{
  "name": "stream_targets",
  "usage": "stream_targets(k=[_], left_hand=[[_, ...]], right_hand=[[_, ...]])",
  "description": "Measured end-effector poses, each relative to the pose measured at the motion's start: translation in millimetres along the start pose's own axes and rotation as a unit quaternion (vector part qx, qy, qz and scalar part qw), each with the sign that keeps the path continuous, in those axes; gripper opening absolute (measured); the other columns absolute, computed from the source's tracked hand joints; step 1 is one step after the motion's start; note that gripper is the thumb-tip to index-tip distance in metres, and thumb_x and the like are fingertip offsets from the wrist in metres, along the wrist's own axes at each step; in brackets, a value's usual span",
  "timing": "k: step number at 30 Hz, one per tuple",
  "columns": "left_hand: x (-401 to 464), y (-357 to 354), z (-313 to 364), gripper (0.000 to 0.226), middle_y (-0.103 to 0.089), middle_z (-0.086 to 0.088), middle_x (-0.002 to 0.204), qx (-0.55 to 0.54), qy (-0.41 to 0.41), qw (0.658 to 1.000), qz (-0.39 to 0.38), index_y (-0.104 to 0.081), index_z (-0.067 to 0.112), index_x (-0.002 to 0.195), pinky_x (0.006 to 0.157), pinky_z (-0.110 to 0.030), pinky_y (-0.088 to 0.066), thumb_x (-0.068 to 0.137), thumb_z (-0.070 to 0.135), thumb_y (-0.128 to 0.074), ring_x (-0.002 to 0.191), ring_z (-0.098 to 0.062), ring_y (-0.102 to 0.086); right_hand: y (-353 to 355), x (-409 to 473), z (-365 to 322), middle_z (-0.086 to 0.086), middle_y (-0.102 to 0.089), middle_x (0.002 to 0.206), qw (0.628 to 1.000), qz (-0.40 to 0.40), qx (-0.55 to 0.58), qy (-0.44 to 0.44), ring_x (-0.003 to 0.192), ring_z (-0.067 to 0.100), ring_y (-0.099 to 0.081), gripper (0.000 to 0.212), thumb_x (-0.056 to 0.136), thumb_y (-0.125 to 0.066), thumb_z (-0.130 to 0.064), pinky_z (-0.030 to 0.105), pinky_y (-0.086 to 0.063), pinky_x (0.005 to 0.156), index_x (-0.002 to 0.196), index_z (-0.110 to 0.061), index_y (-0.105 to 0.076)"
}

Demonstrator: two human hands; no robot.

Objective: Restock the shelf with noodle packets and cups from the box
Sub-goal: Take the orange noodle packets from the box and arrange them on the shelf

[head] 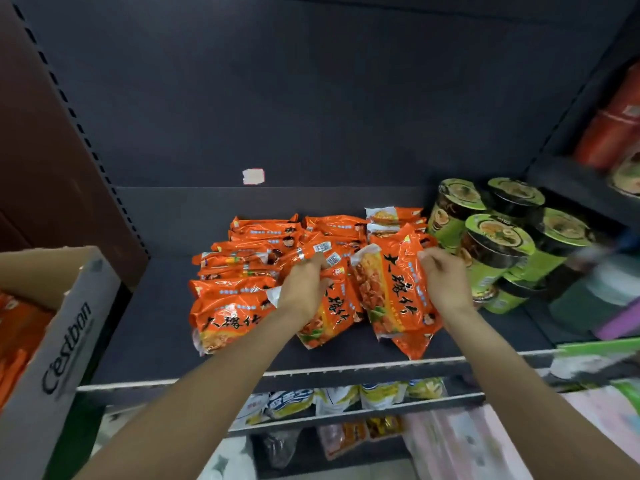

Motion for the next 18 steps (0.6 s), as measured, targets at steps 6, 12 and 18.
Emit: stream_targets(k=[6, 12, 18], left_hand=[[13.3, -30.0, 11.1, 0.016, -0.065, -0.008, 0.095, -0.001, 0.001, 0.998, -0.057, -0.056, 0.012, 0.103, 0.067, -0.029, -0.05, 0.088, 0.009, -0.063, 0.071, -0.016, -0.058], [13.1, -45.4, 15.8, 0.032, -0.059, -0.002, 0.122, 0.165, -0.023, 0.986, -0.022, -0.056, 0.021, 0.12, 0.101, -0.04, -0.037, 0.089, 0.016, -0.062, 0.118, -0.023, -0.048], [-4.5, -58.8, 15.9, 0.035, -0.052, 0.001, 0.131, 0.195, -0.034, 0.98, -0.014, -0.048, 0.023, 0.13, 0.104, -0.037, -0.031, 0.095, 0.018, -0.049, 0.124, -0.021, -0.041]], right_hand=[[3.2, 13.2, 20.3, 0.028, -0.06, 0.09, 0.998, -0.054, 0.036, 0.003, 0.074, 0.03, -0.052, 0.031, 0.099, -0.043, -0.017, 0.036, -0.042, 0.072, 0.082, 0.007, -0.055], [8.3, 12.0, 55.9, 0.033, -0.058, 0.092, 0.993, -0.094, 0.065, -0.025, 0.085, 0.045, -0.056, 0.03, 0.099, -0.043, -0.016, 0.04, -0.047, 0.077, 0.086, 0.008, -0.054], [6.3, 6.8, 92.6, 0.017, -0.061, 0.082, 0.992, -0.094, 0.065, -0.05, 0.07, 0.021, -0.047, 0.021, 0.099, -0.043, -0.013, 0.031, -0.037, 0.065, 0.087, -0.012, -0.059]])
Point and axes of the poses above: each hand's wrist, its own x-axis towards the middle knuckle, its own y-axis out of the back of the hand, z = x × y, the point moved 7 cm from there along x, towards the middle knuckle
